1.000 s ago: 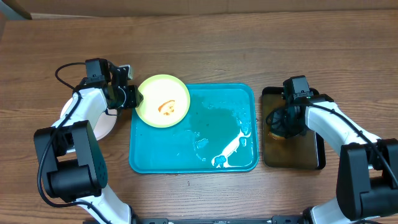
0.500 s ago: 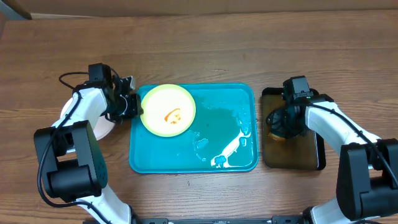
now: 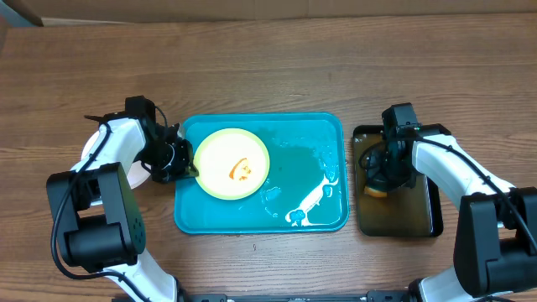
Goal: Clean dirty plates on tray and stack at the side
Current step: 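Grasp the yellow plate rim and pull it toward tray center, then pick up the sponge with the right gripper and carry it to the yellow plate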
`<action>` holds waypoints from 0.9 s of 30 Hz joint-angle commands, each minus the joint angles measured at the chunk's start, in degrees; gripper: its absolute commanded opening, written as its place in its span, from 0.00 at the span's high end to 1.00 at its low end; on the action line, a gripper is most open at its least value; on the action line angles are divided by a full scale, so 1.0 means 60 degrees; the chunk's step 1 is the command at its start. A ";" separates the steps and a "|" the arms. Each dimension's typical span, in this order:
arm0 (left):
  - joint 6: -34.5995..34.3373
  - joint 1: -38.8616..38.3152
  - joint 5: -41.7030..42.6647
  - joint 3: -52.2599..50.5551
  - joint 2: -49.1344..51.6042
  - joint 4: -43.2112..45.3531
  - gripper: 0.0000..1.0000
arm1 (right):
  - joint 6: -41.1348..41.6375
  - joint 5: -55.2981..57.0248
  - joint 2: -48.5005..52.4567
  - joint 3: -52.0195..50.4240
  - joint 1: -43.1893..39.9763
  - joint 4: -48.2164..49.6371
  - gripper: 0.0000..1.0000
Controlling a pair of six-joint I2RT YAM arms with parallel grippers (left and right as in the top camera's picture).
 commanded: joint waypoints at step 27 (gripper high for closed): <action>-0.2102 -0.3657 -0.3446 0.0117 -0.1985 -0.0557 0.96 | 0.0404 0.0007 -0.0809 -0.1621 0.0018 0.2481 0.96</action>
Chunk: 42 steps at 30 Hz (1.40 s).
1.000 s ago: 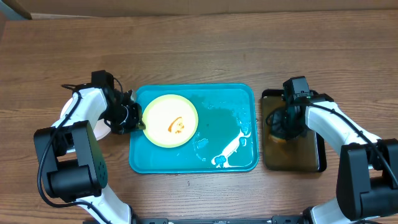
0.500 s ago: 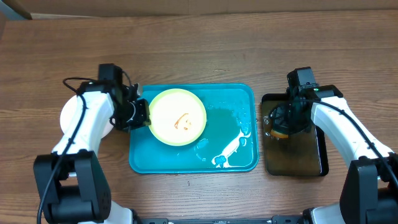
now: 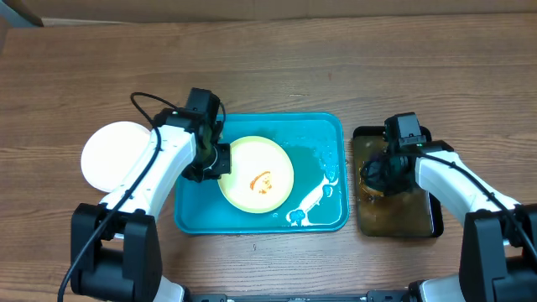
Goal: Clean dirty plates on tray and stack at the side
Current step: 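Pick up the sponge with the right gripper and carry it to the yellow plate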
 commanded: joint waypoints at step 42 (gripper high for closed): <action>-0.0444 -0.0142 0.1534 0.0117 -0.0095 0.0007 0.96 | -0.1650 -0.5413 -0.0284 0.2779 0.2484 -0.0918 0.96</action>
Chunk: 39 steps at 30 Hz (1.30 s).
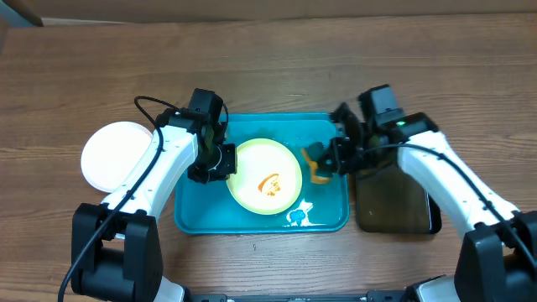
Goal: Clean dirty plates on tray and stack at the side
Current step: 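Pick up the sponge with the right gripper and carry it to the yellow plate, then scrub the yellow plate with the sponge while left gripper holds it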
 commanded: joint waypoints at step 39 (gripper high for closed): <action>-0.0193 -0.0091 0.0433 0.0117 -0.0095 -0.0069 0.96 | 0.2860 0.3362 0.2922 -0.0186 0.3432 0.3209 0.96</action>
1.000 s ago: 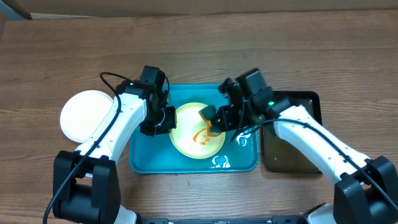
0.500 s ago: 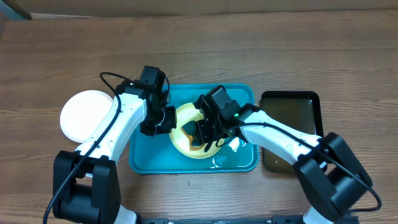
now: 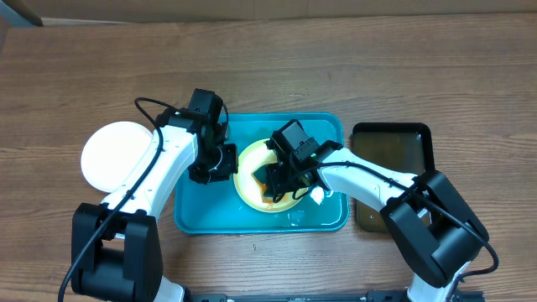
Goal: Clean dirty plates on tray and stack at the side
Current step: 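Scrub the yellow plate with the sponge while left gripper holds it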
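A yellow-green plate (image 3: 250, 164) lies in the blue tray (image 3: 252, 127), near its middle. My left gripper (image 3: 227, 164) is at the plate's left rim and looks shut on it. My right gripper (image 3: 273, 184) is over the plate's centre, shut on an orange sponge (image 3: 269, 196) that presses on the plate. The gripper and sponge hide the orange smear. A clean white plate (image 3: 113, 155) rests on the table left of the tray.
A dark, wet tray (image 3: 394, 155) stands right of the blue tray, under my right forearm. White foam (image 3: 318, 195) and water lie in the blue tray's right part. The wooden table (image 3: 268, 67) stretches behind.
My right gripper has moved left with the sponge, from the blue tray's right edge to the centre of the yellow-green plate. The left gripper still holds the plate's left rim.
First my left gripper held the smeared plate at the tray's left end while my right gripper was at the sponge in the dark tray. Then the plate stood mid-tray. Later the right gripper held the sponge at the blue tray's right edge, and now on the plate.
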`<action>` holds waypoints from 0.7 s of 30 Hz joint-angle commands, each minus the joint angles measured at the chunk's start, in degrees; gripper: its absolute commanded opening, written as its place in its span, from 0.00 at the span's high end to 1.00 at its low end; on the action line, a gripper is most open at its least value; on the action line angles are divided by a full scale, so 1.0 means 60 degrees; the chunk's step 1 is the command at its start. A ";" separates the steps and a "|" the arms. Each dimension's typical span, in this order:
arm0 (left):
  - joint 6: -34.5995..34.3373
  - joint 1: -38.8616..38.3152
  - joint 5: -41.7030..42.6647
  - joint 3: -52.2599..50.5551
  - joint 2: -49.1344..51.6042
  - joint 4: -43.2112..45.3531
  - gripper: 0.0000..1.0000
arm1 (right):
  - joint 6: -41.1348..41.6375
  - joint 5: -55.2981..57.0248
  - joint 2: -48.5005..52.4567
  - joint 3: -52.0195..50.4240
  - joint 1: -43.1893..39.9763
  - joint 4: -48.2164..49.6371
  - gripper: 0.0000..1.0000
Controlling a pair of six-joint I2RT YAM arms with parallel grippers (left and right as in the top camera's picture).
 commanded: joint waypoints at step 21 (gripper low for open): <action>-0.0109 -0.0386 -0.0459 -0.0878 0.0299 0.2747 0.71 | 0.0266 0.0991 0.0215 -0.0069 -0.0055 -0.0379 0.96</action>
